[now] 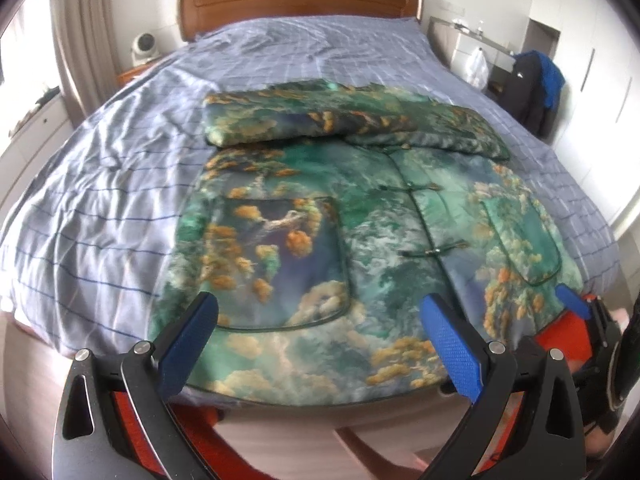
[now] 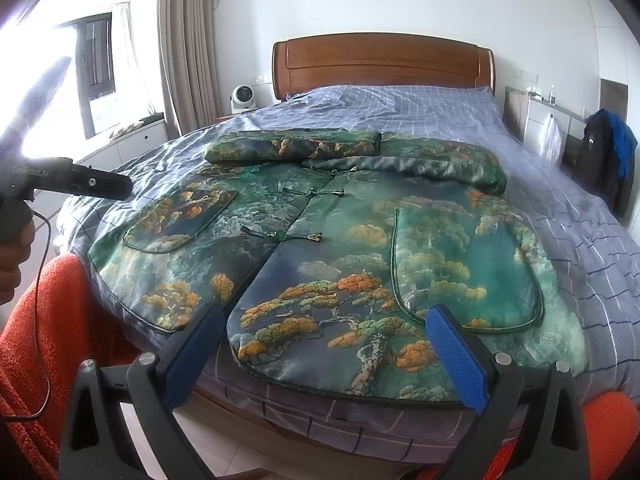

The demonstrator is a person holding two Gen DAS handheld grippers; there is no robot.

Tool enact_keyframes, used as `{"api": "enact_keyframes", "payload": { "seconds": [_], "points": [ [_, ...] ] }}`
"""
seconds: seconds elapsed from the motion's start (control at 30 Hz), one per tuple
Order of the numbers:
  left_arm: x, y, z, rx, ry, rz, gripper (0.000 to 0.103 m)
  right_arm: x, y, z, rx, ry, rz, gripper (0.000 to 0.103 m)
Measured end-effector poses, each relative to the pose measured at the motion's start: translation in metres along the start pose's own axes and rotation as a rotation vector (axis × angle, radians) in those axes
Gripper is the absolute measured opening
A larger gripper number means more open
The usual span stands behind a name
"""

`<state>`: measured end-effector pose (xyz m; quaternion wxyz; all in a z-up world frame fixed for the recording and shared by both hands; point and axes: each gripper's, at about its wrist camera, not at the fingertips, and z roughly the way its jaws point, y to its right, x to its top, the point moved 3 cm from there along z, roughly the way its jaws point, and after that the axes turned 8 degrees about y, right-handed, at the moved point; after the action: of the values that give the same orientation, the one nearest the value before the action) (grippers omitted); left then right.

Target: Fold large clothes

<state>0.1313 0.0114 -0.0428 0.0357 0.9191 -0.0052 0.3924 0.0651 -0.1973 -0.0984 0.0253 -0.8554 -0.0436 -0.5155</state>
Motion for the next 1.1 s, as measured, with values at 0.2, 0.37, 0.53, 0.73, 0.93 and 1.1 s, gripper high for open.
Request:
{"api": "enact_keyframes", "payload": {
  "seconds": [0.2, 0.37, 0.53, 0.73, 0.93, 1.1],
  "points": [
    [0.0, -0.005, 0.005, 0.007, -0.001, -0.033, 0.101, 0.0, -0.004, 0.0, 0.005, -0.003, -0.012, 0.1],
    [-0.002, -0.001, 0.006, 0.02, 0.006, -0.013, 0.101, 0.0, -0.004, 0.001, 0.0, -0.007, -0.013, 0.1],
    [-0.004, -0.004, 0.008, 0.044, 0.004, -0.01, 0.101, -0.002, -0.004, 0.003, 0.0, -0.016, -0.017, 0.1],
    [-0.007, -0.015, 0.013, 0.077, -0.011, -0.036, 0.101, -0.003, -0.006, 0.004, -0.003, -0.023, -0.026, 0.1],
    [-0.011, -0.021, 0.016, 0.101, -0.017, -0.041, 0.101, -0.004, -0.008, 0.007, -0.006, -0.034, -0.036, 0.1],
    [-0.012, -0.027, 0.018, 0.115, -0.018, -0.055, 0.101, -0.005, -0.012, 0.008, -0.002, -0.039, -0.049, 0.1]
  ]
}}
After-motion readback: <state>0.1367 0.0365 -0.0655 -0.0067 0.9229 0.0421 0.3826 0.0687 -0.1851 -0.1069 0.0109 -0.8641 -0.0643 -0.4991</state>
